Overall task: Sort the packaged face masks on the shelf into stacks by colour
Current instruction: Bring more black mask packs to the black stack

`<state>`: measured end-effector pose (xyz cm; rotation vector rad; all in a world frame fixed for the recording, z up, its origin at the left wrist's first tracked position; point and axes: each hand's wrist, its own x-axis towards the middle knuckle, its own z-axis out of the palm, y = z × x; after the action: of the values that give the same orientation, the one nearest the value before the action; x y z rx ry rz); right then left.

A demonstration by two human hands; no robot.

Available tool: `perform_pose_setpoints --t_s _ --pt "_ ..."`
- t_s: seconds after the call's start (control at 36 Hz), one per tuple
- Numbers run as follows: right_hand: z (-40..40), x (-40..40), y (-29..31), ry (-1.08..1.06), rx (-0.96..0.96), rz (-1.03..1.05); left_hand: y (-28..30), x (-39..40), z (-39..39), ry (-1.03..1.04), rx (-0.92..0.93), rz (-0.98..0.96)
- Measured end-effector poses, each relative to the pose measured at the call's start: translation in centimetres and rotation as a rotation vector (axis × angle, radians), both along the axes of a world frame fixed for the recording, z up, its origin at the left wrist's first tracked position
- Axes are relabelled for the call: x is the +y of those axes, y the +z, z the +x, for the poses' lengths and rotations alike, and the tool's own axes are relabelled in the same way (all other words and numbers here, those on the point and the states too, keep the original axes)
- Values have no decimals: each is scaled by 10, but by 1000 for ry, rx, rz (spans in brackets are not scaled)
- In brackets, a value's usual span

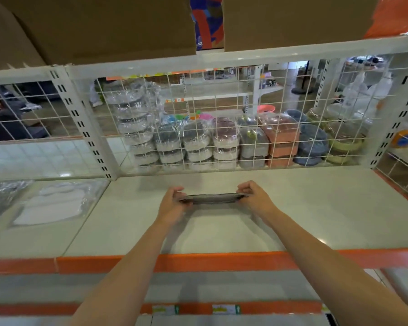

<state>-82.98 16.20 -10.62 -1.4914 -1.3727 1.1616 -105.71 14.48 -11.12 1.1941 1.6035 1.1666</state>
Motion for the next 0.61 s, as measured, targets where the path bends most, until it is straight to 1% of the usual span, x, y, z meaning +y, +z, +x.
perform_pose_setpoints --t_s 0.06,0.11,0.17,0.22,0.31,0.39,0.44,0.61 --pt "-8 3 1 0 -65 29 -1 1 -3 32 146 20" --pt "-17 10 6 18 -135 51 6 2 -14 88 185 10" --pt "-30 15 14 32 -172 44 17 0 -29 147 183 3" --pt "-47 19 20 72 -108 8 26 -5 -49 196 183 -9" --pt "-81 20 28 205 -117 -55 31 -14 -87 274 116 8" --pt "-129 14 34 341 -176 -94 31 -28 -133 375 81 -23" --pt "-165 6 39 407 -204 -69 30 -38 -166 416 93 -26" --pt "-285 -21 42 490 -236 -14 39 -88 -278 485 312 -94"
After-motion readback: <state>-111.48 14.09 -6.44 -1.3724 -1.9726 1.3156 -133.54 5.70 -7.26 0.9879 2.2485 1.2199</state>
